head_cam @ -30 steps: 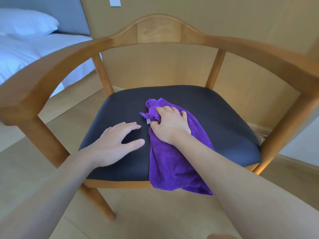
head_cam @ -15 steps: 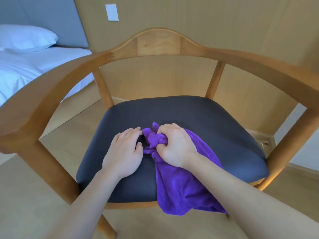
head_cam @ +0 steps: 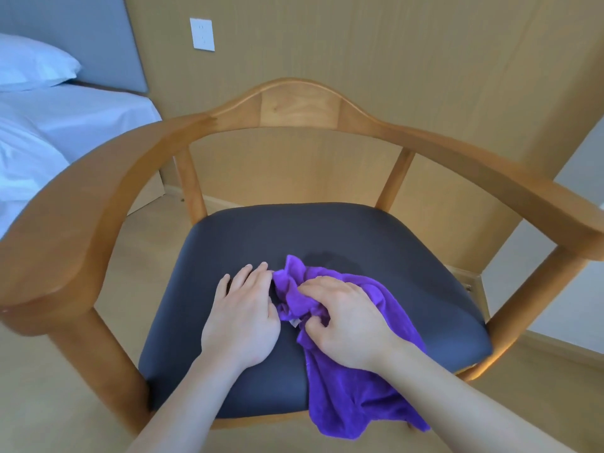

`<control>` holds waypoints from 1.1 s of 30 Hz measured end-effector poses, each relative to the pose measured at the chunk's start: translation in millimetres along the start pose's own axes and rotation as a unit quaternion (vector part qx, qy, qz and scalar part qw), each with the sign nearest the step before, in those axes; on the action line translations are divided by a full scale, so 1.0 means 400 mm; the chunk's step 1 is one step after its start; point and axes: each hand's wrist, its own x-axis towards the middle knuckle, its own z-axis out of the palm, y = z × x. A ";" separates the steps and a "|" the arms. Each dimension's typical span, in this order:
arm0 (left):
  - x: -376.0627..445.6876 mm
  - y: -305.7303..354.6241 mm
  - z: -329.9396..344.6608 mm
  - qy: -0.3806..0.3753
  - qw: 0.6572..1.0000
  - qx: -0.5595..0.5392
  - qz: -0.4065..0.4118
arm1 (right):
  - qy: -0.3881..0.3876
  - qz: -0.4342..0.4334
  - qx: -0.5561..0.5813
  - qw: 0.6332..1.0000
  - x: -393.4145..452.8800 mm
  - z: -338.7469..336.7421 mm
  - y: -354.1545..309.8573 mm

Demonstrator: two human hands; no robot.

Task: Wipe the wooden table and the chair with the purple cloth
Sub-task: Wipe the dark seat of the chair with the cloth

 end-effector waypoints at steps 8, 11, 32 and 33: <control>-0.006 -0.012 0.001 -0.003 1.000 -0.008 0.008 | 0.130 0.189 -0.064 0.971 0.057 -0.079 0.236; -0.004 0.005 -0.007 -0.018 1.000 0.000 -0.008 | 0.157 0.284 -0.063 0.944 0.038 -0.135 0.360; 0.206 0.159 0.087 -0.035 0.998 -0.021 0.054 | 0.115 0.199 -0.113 0.967 0.150 -0.112 0.369; 0.204 0.161 0.083 -0.036 0.998 -0.023 0.051 | 0.113 0.167 -0.110 0.973 0.133 -0.097 0.337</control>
